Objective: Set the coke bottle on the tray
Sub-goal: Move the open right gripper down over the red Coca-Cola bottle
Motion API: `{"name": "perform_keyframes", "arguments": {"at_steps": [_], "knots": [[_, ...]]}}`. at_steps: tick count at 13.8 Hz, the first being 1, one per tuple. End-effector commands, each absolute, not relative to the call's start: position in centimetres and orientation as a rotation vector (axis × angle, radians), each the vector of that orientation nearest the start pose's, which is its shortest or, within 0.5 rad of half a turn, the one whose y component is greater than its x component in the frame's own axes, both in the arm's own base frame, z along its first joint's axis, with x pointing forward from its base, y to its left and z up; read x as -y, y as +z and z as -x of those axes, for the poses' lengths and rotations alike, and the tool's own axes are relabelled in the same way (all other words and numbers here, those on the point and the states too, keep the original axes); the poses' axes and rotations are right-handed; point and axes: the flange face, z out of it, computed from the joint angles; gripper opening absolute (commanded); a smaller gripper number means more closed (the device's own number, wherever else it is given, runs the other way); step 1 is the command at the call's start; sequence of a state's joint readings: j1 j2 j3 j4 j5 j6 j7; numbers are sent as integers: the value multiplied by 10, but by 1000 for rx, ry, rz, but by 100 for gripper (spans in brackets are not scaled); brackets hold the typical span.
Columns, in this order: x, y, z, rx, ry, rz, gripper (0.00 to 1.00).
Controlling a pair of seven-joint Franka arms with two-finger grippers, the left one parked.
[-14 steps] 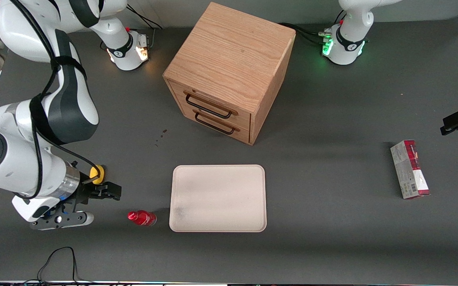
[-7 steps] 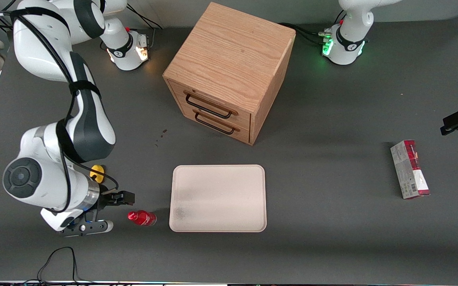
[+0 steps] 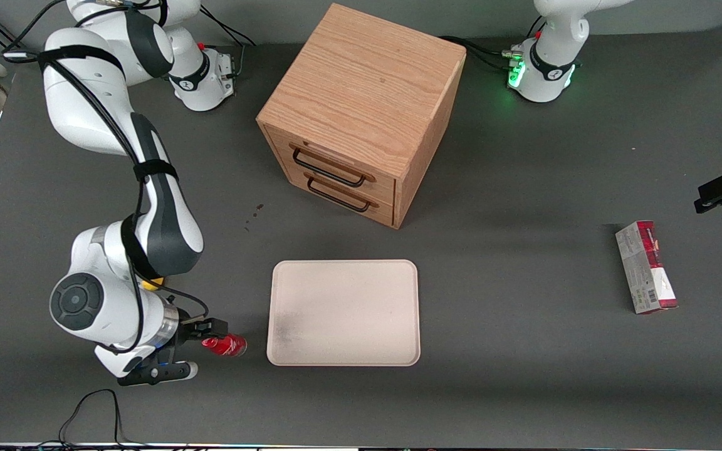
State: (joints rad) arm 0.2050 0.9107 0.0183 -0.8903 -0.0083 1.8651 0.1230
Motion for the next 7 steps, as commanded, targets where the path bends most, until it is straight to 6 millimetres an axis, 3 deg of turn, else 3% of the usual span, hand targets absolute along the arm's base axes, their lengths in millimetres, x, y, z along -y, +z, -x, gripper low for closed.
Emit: {"name": "perform_keyframes", "arguments": {"at_steps": [1, 7], "knots": [[-172, 340, -776, 131, -121, 3101, 100], [-173, 326, -775, 128, -94, 3116, 100]]}}
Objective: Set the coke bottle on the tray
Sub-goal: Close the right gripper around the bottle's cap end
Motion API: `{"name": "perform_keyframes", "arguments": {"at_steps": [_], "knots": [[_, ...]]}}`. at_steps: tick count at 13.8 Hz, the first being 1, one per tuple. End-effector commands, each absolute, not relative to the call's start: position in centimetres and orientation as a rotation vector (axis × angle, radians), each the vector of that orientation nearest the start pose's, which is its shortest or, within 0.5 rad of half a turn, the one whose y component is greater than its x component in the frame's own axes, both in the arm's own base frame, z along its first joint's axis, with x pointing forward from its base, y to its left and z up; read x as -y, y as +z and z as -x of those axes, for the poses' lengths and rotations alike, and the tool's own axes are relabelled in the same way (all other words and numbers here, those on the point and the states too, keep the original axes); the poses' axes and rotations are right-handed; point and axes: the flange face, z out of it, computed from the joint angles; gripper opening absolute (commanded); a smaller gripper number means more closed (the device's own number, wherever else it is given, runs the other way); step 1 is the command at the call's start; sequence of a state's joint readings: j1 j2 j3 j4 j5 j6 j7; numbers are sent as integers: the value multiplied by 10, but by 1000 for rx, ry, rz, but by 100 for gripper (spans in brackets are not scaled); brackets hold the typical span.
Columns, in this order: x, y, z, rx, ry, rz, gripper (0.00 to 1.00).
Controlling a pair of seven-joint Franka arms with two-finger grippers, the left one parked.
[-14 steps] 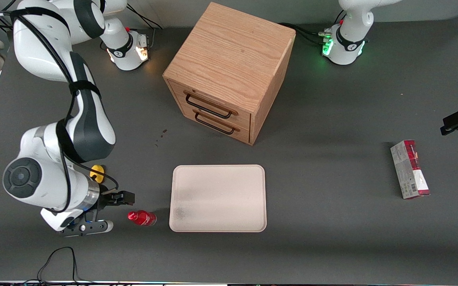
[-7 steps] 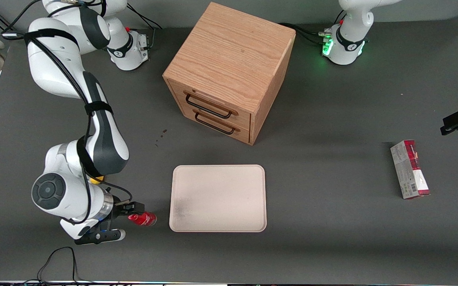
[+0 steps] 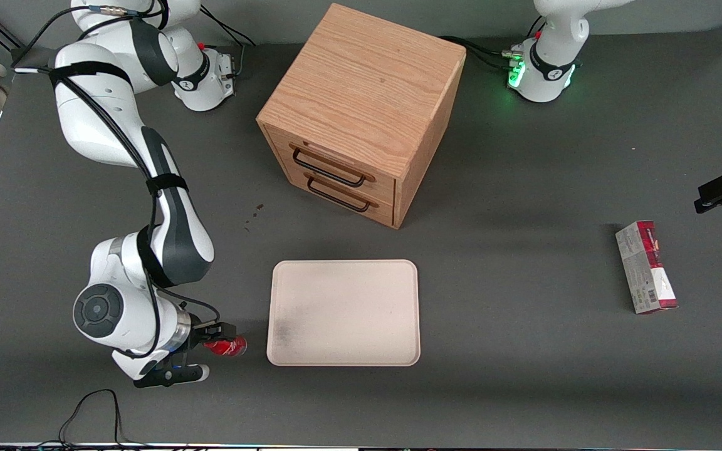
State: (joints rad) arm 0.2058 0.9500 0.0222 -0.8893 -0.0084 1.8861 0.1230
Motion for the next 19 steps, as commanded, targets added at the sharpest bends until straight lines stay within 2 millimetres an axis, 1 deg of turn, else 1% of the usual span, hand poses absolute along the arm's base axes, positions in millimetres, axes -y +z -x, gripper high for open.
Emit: {"name": "perform_keyframes", "arguments": {"at_steps": [1, 4, 6, 7, 8, 9, 13, 15, 16, 18, 19], "knots": [[-173, 324, -775, 127, -90, 3119, 100], [-173, 324, -775, 126, -99, 3117, 99], [-174, 325, -777, 126, -118, 3114, 93], [-174, 325, -777, 126, -118, 3114, 84], [-174, 325, -777, 126, -118, 3114, 67], [-173, 327, -777, 127, -121, 3115, 54], [-172, 326, -777, 137, -116, 3116, 16], [-172, 326, -777, 140, -116, 3116, 5], [-172, 326, -777, 140, -114, 3116, 5], [-172, 327, -776, 140, -109, 3117, 0], [-171, 332, -775, 142, -109, 3117, 0]]}}
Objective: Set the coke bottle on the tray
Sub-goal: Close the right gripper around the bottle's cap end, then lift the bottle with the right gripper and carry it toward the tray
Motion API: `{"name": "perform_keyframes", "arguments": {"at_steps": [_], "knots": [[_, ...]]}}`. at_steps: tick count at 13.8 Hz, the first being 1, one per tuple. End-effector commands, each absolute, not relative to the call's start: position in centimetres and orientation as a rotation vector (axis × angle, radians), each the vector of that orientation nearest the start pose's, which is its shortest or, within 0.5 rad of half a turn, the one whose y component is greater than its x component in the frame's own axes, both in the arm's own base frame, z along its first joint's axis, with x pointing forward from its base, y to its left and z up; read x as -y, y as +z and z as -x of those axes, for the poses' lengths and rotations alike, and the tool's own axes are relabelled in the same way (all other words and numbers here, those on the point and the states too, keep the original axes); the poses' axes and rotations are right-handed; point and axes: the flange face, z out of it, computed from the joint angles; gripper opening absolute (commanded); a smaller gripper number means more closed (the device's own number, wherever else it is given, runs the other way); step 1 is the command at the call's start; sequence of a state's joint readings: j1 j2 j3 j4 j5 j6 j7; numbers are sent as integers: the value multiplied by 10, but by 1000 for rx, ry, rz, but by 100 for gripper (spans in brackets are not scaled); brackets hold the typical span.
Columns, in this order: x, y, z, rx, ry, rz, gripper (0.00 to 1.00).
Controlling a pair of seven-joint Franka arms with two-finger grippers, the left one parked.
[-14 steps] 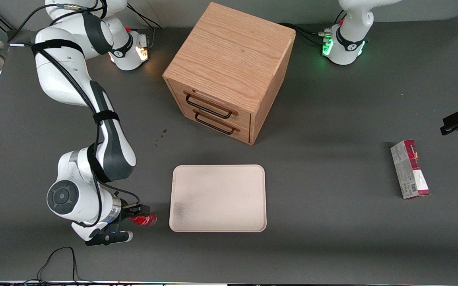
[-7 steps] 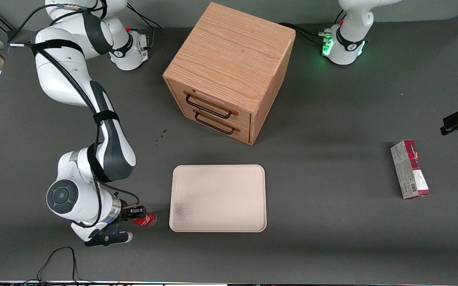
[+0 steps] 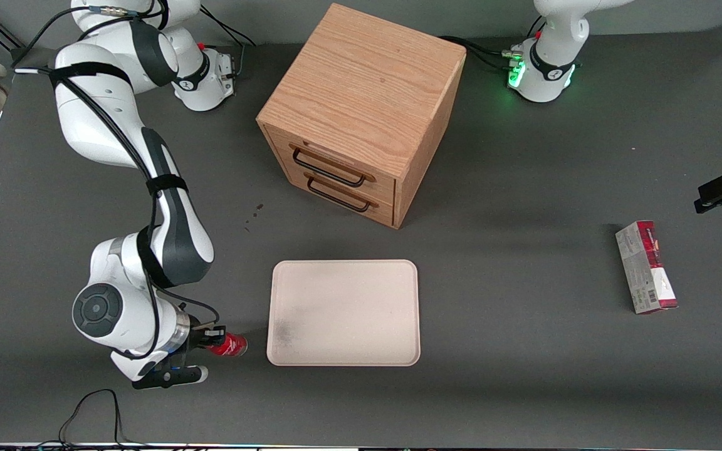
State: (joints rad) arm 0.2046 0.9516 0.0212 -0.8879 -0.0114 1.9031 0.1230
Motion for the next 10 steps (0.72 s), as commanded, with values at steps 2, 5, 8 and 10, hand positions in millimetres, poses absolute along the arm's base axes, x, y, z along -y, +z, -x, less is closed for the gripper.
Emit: {"name": "perform_keyframes", "arguments": {"at_steps": [2, 5, 8, 10], "knots": [[-169, 336, -772, 136, -66, 3127, 0], [-166, 371, -763, 136, -24, 3136, 0], [-160, 423, -748, 131, 15, 3146, 0], [-156, 467, -734, 129, 12, 3149, 0]]}}
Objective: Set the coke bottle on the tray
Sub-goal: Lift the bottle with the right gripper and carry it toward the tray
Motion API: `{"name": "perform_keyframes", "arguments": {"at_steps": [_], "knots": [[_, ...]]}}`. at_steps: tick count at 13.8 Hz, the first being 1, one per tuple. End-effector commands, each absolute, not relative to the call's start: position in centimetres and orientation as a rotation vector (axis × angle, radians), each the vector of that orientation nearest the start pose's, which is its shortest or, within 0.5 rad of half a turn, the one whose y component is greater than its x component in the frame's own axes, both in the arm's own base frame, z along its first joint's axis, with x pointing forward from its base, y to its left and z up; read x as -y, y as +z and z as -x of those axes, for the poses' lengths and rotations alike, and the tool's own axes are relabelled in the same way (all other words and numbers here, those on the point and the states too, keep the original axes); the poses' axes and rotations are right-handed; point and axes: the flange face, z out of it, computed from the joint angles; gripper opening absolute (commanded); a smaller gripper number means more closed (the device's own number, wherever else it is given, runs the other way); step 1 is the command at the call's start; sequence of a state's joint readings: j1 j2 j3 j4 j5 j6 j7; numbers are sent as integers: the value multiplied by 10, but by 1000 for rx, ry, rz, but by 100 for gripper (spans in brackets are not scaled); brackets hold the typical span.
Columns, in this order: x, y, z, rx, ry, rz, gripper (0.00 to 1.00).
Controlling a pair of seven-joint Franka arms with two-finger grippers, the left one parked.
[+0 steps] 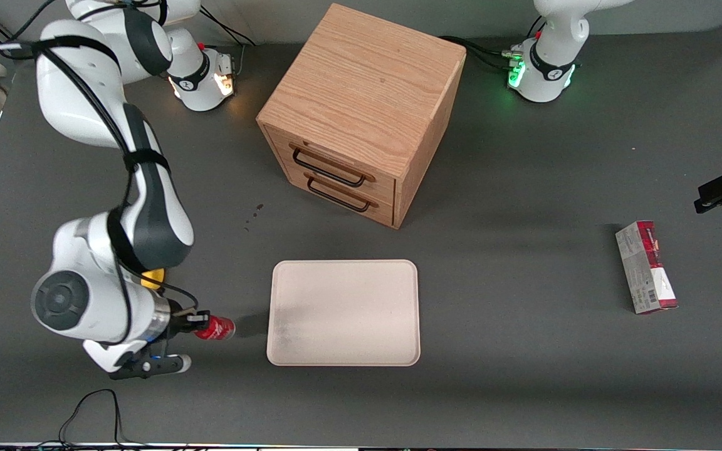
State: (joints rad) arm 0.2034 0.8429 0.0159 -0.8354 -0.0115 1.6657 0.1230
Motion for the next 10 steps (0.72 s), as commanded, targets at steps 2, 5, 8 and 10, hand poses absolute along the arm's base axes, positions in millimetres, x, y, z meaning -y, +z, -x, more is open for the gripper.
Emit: {"name": "perform_keyframes", "arguments": {"at_steps": [2, 5, 8, 10], "knots": [[-149, 515, -716, 125, 4, 3161, 0], [-143, 589, -675, 122, 26, 3168, 0], [-141, 629, -648, 134, 35, 3163, 0], [-152, 635, -645, 163, 15, 3152, 0]]}}
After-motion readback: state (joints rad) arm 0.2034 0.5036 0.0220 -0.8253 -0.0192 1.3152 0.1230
